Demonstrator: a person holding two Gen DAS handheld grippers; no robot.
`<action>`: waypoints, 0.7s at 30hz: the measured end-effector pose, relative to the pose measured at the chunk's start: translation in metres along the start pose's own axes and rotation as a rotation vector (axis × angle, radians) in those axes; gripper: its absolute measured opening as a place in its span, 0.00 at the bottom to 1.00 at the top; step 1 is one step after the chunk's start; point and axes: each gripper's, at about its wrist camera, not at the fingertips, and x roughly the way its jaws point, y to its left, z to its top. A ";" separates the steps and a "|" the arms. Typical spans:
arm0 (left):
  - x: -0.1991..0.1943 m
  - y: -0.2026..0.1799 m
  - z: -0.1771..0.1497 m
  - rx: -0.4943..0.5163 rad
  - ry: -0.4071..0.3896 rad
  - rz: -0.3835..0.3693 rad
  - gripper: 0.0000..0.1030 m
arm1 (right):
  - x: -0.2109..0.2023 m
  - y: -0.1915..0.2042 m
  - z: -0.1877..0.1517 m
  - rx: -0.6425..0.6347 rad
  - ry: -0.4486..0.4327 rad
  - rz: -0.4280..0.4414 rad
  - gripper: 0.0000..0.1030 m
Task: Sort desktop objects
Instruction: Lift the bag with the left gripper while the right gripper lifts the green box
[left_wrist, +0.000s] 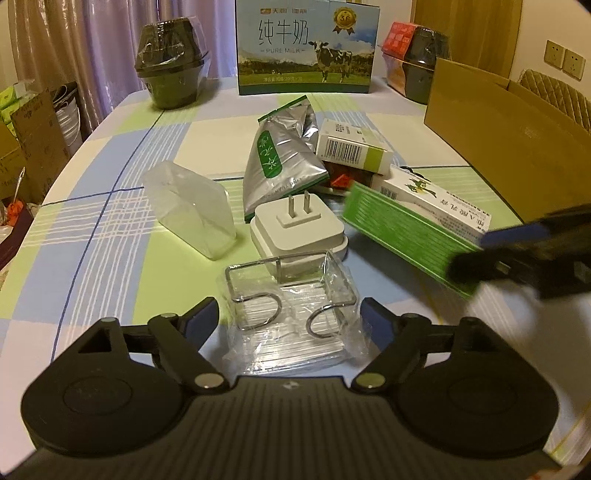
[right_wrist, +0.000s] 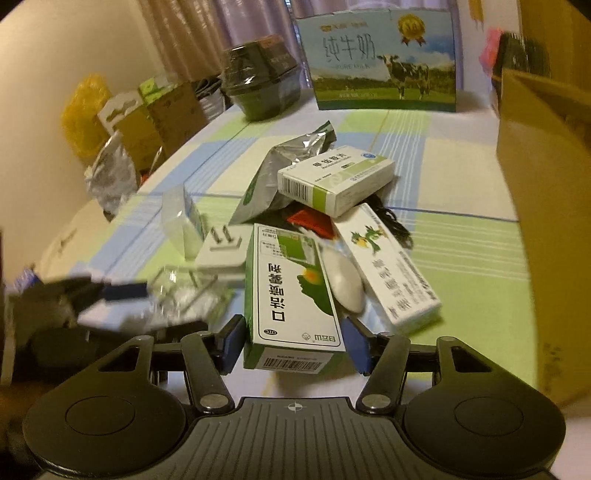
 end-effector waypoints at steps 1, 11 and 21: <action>0.000 0.000 0.000 0.000 -0.003 0.005 0.83 | -0.006 0.003 -0.004 -0.030 -0.001 -0.016 0.53; 0.011 -0.011 0.003 0.019 -0.027 0.046 0.66 | -0.020 0.000 -0.041 -0.140 0.033 -0.076 0.56; -0.001 -0.008 -0.008 0.033 -0.034 0.011 0.61 | -0.003 0.003 -0.037 -0.200 0.029 -0.051 0.77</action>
